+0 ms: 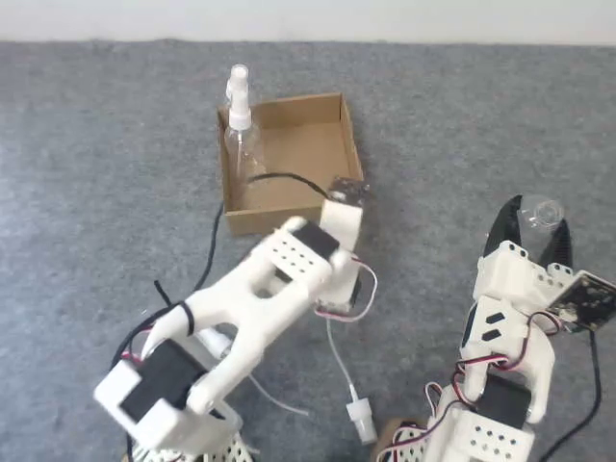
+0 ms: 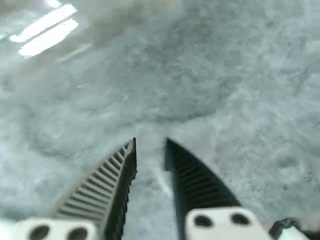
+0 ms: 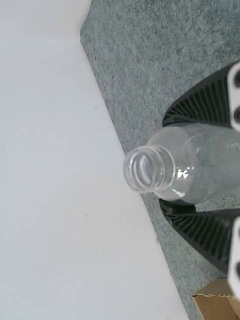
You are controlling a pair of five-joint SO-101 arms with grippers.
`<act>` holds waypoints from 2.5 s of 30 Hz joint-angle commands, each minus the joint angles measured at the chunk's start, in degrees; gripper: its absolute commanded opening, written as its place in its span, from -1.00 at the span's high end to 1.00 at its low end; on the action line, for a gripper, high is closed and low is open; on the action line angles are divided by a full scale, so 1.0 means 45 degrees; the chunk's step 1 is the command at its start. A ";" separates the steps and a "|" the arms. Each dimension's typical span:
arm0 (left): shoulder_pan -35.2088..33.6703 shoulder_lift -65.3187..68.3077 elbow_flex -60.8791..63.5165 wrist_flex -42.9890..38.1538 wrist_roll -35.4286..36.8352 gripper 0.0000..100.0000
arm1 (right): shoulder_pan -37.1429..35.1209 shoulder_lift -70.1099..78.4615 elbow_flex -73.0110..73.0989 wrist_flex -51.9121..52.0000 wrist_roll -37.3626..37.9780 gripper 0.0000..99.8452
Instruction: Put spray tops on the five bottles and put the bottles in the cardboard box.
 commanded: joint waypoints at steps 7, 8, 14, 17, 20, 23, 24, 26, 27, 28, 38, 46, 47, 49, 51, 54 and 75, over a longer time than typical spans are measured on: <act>-0.0352 -0.0684 -0.1495 0.1680 0.0078 0.70 | -0.0107 -0.0283 -0.0703 -0.0361 -0.0020 0.97; -0.0352 -0.0664 -0.1475 0.1719 0.0078 0.70 | -0.0107 -0.0283 -0.0703 -0.0361 -0.0020 0.97; -0.0352 -0.0664 -0.0811 0.1016 0.0098 0.70 | -0.0107 -0.0283 -0.0703 -0.0361 -0.0020 0.97; -0.0352 -0.0645 -0.0283 0.0293 0.0098 0.74 | -0.0107 -0.0283 -0.0703 -0.0361 -0.0020 0.97; -0.0098 -0.0645 0.0107 -0.0078 0.0098 0.81 | -0.0107 -0.0283 -0.0703 -0.0361 -0.0020 0.97; 0.0391 -0.0645 0.0225 -0.0156 0.0098 0.83 | -0.0107 -0.0283 -0.0684 -0.0361 -0.0020 0.97; 0.0469 -0.0645 0.0225 -0.0156 0.0098 0.83 | -0.0107 -0.0283 -0.0684 -0.0361 -0.0020 0.97; 0.0488 -0.0645 0.0225 -0.0137 0.0098 0.83 | -0.0107 -0.0283 -0.0684 -0.0361 -0.0020 0.97; 0.0449 -0.0645 0.0225 -0.0137 0.0098 0.83 | -0.0107 -0.0283 -0.0684 -0.0361 0.0000 0.97; 0.0449 -0.0645 0.0225 -0.0137 0.0098 0.83 | -0.0107 -0.0283 -0.0684 -0.0361 0.0000 0.97; 0.0449 -0.0645 0.0205 -0.0137 0.0078 0.98 | -0.0107 -0.0283 -0.0684 -0.0361 0.0000 0.97; 0.0469 -0.0684 0.0205 -0.0137 0.0078 0.98 | -0.0107 -0.0283 -0.0684 -0.0361 0.0000 0.97; 0.0449 -0.0762 0.0205 -0.0117 0.0078 0.98 | -0.0107 -0.0283 -0.0684 -0.0361 0.0000 0.97; 0.0391 -0.0821 0.0127 -0.0039 0.0078 0.98 | -0.0107 -0.0283 -0.0684 -0.0361 0.0000 0.97; 0.0000 -0.0821 0.0049 -0.0039 0.0078 0.98 | -0.0107 -0.0283 -0.0684 -0.0361 0.0000 0.97; -0.0938 -0.0821 -0.0479 0.0371 0.0059 0.98 | -0.0088 -0.0283 -0.0703 -0.0361 0.0000 0.97; -0.9221 -0.4220 -0.1084 0.1387 -0.0469 0.98 | -0.0107 -0.0283 -0.0664 -0.0361 0.0000 0.97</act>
